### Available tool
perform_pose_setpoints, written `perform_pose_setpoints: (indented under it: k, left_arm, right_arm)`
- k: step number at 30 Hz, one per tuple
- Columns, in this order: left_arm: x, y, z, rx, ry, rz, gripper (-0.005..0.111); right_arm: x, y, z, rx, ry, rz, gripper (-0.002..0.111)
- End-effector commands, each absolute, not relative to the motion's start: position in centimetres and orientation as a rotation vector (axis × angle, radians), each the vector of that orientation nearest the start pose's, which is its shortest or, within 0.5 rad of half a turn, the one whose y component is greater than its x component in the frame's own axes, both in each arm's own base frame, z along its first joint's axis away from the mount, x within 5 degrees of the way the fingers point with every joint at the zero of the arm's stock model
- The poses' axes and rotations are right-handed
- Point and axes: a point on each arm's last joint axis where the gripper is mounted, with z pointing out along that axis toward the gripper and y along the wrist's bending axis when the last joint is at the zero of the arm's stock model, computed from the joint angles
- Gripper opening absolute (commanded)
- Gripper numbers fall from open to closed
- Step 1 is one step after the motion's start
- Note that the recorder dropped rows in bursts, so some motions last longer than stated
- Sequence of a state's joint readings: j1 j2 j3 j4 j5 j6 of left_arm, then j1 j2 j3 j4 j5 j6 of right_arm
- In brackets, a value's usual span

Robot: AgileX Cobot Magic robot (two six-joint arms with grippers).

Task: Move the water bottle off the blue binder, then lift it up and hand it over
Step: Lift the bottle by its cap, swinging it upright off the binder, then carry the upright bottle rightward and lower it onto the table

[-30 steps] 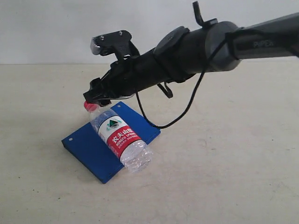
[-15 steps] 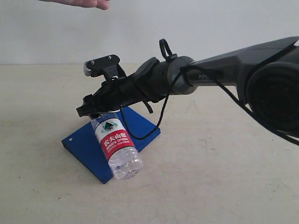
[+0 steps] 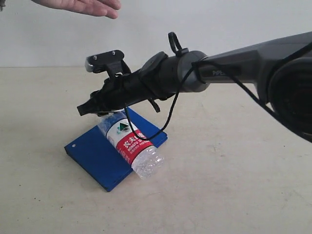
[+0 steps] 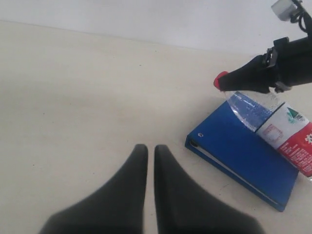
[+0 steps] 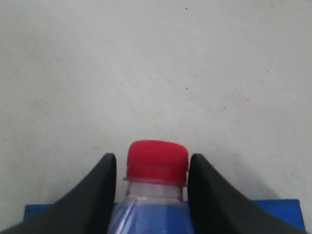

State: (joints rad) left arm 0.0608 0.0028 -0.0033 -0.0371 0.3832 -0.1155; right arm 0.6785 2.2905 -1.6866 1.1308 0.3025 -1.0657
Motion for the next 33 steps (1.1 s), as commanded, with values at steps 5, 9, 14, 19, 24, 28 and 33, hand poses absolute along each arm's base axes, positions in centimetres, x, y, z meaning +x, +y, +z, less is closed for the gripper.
perform_pose_setpoints:
  k: [5, 9, 14, 19, 24, 28, 33]
  left_arm:
    - [5.3, 0.2, 18.0, -0.179, 1.841, -0.071, 0.005]
    - [5.3, 0.2, 18.0, -0.179, 1.841, -0.071, 0.005]
    - [5.3, 0.2, 18.0, -0.179, 1.841, -0.071, 0.005]
    - [5.3, 0.2, 18.0, -0.179, 1.841, -0.071, 0.005]
    - [5.3, 0.2, 18.0, -0.179, 1.841, -0.071, 0.005]
    - [5.3, 0.2, 18.0, -0.179, 1.841, -0.071, 0.005]
    - [5.3, 0.2, 18.0, -0.179, 1.841, -0.071, 0.005]
  right_arm:
    - [37.5, 33.0, 22.1, -0.951, 2.004, 0.606, 0.0]
    - [38.0, 31.6, 22.5, -0.955, 2.053, 0.452, 0.0]
    - [38.8, 29.8, 23.0, -0.916, 2.088, 0.23, 0.0]
    - [40.0, 27.4, 24.9, -0.8, 2.079, 0.124, 0.0]
    - [41.1, 24.8, 27.0, -0.714, 2.057, 0.094, 0.0]
    - [42.1, 22.3, 27.9, -0.612, 2.07, 0.085, 0.0]
    - [43.6, 19.2, 28.0, -0.53, 2.092, 0.045, 0.0]
